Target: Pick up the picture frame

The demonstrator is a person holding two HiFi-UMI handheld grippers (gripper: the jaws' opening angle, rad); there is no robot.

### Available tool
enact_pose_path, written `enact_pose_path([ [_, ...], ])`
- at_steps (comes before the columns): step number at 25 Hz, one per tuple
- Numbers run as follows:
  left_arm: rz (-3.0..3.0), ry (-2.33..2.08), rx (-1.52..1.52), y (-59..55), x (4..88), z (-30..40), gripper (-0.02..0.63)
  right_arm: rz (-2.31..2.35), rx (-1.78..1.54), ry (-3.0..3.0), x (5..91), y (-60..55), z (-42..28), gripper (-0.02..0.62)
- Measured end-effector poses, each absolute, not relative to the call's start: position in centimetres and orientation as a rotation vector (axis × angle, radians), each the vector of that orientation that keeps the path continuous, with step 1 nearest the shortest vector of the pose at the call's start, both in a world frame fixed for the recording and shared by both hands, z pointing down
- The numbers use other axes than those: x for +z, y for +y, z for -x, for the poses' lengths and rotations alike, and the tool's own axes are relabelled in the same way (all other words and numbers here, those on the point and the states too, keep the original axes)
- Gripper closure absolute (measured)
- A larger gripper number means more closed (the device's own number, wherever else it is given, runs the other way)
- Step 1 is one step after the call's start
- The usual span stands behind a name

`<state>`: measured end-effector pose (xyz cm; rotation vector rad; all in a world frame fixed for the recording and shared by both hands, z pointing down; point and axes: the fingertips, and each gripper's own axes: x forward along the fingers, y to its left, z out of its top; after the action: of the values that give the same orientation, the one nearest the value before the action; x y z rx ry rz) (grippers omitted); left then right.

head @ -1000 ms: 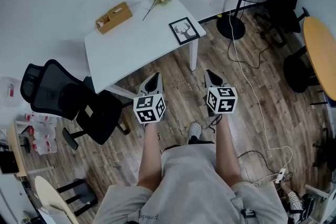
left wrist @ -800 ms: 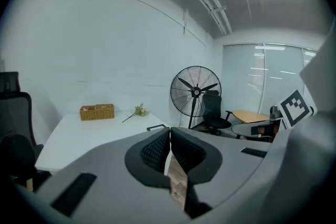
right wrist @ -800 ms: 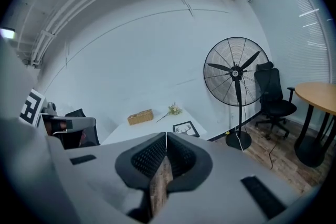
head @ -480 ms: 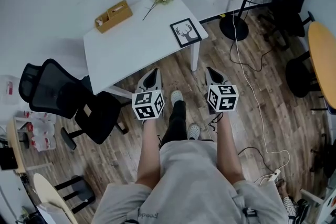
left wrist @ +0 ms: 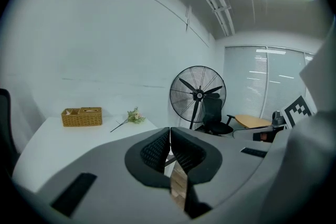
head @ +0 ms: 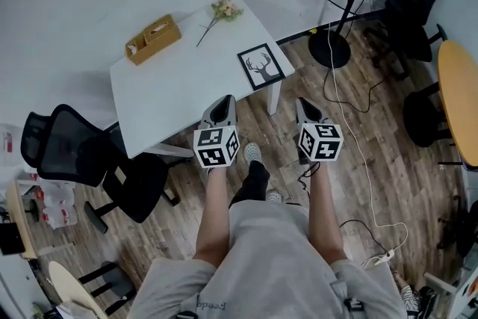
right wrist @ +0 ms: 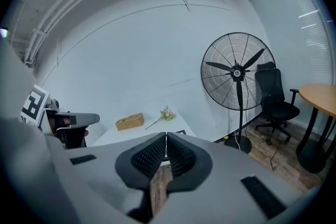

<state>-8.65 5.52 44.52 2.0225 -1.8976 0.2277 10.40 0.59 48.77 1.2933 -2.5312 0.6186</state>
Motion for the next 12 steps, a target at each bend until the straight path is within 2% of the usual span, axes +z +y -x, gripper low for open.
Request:
enact_pose_path([
  [12, -1.966, -1.799, 0.316, -4.7, 49.1, 12.2, 0.578, -1.326, 0.721, -2.450, 51.8, -9.0, -7.2, 0.572],
])
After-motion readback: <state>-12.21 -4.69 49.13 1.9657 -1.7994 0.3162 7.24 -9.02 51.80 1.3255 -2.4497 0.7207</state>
